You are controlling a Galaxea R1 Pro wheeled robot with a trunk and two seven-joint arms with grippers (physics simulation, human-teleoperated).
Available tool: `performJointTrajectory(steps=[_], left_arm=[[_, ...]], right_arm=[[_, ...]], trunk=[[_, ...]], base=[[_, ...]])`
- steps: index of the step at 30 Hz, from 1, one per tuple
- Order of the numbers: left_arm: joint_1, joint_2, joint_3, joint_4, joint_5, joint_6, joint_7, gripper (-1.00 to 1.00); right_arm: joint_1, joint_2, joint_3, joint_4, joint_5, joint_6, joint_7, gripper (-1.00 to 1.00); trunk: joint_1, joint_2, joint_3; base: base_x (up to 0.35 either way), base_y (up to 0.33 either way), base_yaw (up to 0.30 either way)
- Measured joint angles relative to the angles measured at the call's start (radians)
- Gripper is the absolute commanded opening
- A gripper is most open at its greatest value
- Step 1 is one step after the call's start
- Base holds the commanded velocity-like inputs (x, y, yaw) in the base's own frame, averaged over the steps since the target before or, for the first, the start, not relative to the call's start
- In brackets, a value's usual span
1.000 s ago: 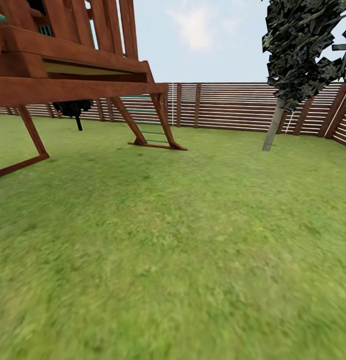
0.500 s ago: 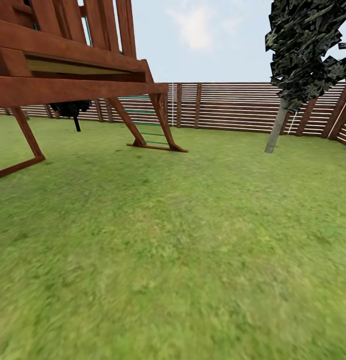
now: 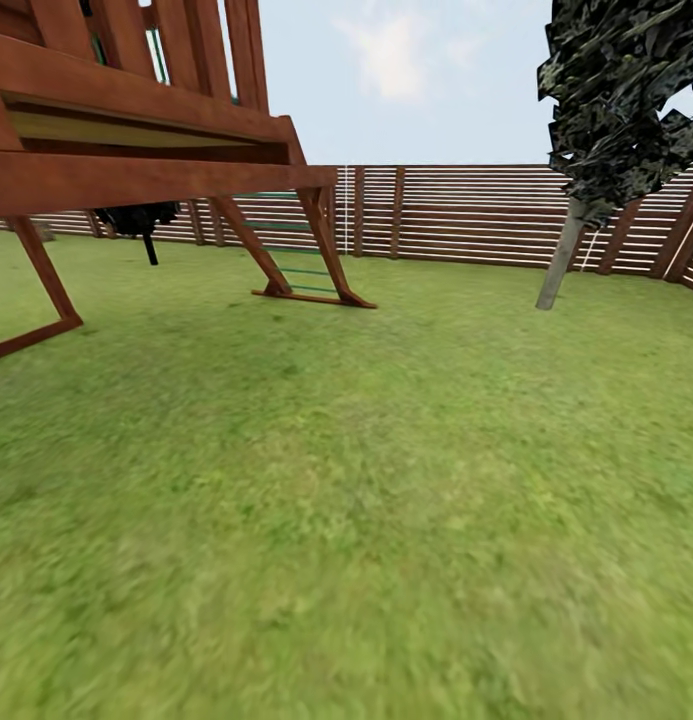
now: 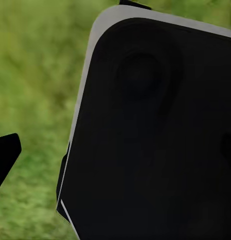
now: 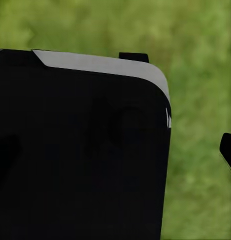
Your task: Take the three Easter eggs out of the wicker basket on the lawn in the garden, then place them on the lawn next to a single tree (choose any tree) so that all three eggs are next to the same tree and none are left in the basket.
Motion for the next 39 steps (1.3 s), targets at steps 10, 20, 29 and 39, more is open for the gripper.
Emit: performJointTrajectory(steps=[10, 20, 29, 39], left_arm=[[0.000, 0.000, 0.000, 0.000, 0.000, 0.000, 0.000, 1.00], [0.000, -0.001, -0.001, 0.000, -0.002, 0.000, 0.000, 1.00], [0.000, -0.002, -0.003, 0.000, -0.005, -0.001, 0.001, 1.00], [0.000, -0.002, -0.003, 0.000, -0.005, -0.001, 0.001, 1.00]], right_arm=[[0.000, 0.000, 0.000, 0.000, 0.000, 0.000, 0.000, 1.00], [0.000, 0.002, 0.000, 0.000, 0.000, 0.000, 0.000, 1.00], [0.000, 0.003, 0.000, 0.000, 0.000, 0.000, 0.000, 1.00], [0.000, 0.005, 0.000, 0.000, 0.000, 0.000, 0.000, 1.00]], trunk=[[0.000, 0.000, 0.000], [0.000, 0.000, 0.000], [0.000, 0.000, 0.000], [0.001, 0.000, 0.000]], base=[[0.339, 0.000, 0.002], [0.340, 0.000, 0.232], [0.334, -0.095, 0.293], [0.068, -0.040, 0.298]])
